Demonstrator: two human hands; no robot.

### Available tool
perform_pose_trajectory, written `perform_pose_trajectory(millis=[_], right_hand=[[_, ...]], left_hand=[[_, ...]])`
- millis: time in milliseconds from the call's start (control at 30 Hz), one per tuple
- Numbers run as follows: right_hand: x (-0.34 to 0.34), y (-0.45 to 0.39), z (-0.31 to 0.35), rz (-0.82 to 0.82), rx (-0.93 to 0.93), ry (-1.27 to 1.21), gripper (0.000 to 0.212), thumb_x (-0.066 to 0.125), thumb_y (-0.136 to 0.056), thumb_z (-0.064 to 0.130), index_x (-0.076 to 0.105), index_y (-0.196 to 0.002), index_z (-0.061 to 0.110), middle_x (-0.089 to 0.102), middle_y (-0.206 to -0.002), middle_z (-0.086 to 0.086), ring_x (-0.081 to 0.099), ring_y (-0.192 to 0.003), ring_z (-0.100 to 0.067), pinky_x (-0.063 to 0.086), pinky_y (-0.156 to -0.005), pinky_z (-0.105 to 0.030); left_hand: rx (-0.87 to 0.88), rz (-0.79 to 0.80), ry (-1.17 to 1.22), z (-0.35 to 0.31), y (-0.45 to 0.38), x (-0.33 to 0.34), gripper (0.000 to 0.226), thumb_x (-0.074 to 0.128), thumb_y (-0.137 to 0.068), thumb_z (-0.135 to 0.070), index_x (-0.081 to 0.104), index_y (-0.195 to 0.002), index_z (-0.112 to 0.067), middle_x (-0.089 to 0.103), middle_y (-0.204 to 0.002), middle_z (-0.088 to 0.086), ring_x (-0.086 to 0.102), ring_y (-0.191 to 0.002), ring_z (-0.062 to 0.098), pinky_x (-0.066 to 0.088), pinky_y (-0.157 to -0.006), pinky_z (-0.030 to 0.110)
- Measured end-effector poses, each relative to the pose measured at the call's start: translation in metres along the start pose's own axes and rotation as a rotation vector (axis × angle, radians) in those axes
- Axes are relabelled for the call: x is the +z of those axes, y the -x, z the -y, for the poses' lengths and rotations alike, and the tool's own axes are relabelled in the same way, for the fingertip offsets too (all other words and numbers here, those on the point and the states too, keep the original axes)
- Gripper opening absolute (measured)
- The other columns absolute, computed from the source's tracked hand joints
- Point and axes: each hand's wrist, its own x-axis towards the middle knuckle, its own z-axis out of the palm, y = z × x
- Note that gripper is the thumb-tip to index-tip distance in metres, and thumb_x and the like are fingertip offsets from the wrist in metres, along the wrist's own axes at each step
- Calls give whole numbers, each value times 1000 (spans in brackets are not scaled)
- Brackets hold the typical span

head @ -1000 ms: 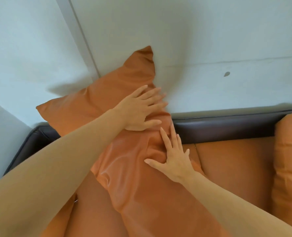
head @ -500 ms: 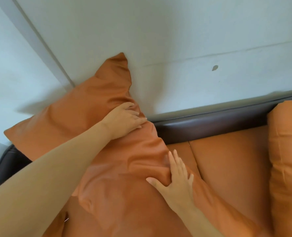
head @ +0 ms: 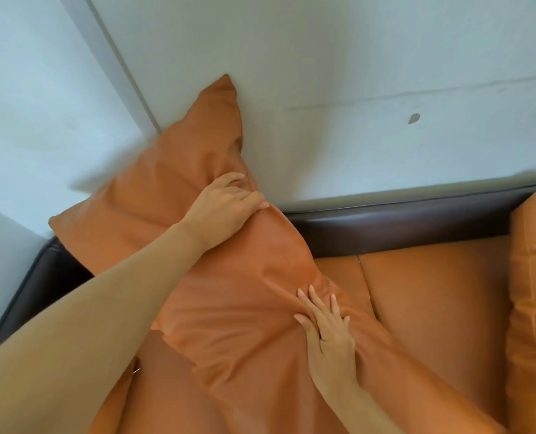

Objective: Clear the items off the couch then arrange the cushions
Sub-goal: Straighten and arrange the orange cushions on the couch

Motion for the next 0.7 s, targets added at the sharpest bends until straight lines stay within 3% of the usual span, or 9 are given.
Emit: perform_pose_trajectory(millis=[200, 300, 367, 467, 567, 700], right_hand=[[-48, -22, 32, -169, -331, 92, 45, 28, -99, 56, 51, -133, 37, 52, -138, 15, 38, -137, -22, 27, -109, -58], [-74, -50, 46, -187, -510, 282, 49, 25, -101, 50, 57, -131, 28, 53, -136, 10, 46, -131, -28, 38, -102, -60], [-86, -69, 48, -185, -587, 363, 49, 24, -102, 47, 59, -129, 26, 53, -136, 8, 48, -129, -31, 40, -100, -59], [-89, -89, 29, -135, -651, 461, 47, 23, -103, 41, 57, -131, 25, 50, -139, 7, 42, -134, -32, 33, -103, -65], [-79, -101, -12, -24, -683, 615, 42, 32, -99, 26, 44, -139, 30, 44, -144, 10, 35, -138, -33, 27, -101, -73], [-46, -90, -66, 108, -752, 796, 42, 24, -100, 30, 36, -141, 31, 44, -146, 6, 39, -134, -38, 29, -96, -76]], left_hand=[[-250, -220, 28, 13, 0, -44, 40, 44, -104, -26, 70, -88, -1, 68, -67, 9, 63, -59, 26, 43, -103, 43], [-363, -235, 55, 20, 10, -65, 43, 38, -106, -29, 70, -94, -1, 74, -90, 9, 71, -89, 25, 37, -108, 50], [-441, -244, 86, 14, 22, -73, 43, 37, -106, -28, 71, -99, -3, 73, -101, 9, 66, -109, 22, 32, -110, 55], [-548, -185, 132, -9, 50, -59, 37, 40, -103, -25, 69, -109, -3, 72, -109, 8, 58, -121, 23, 22, -112, 61], [-599, -84, 182, -37, 89, -22, 34, 43, -98, -19, 67, -113, 0, 73, -107, 6, 57, -122, 29, 19, -106, 72], [-639, 31, 224, -81, 155, 34, 36, 40, -94, -17, 64, -117, -1, 70, -114, 8, 58, -120, 35, 19, -103, 75]])
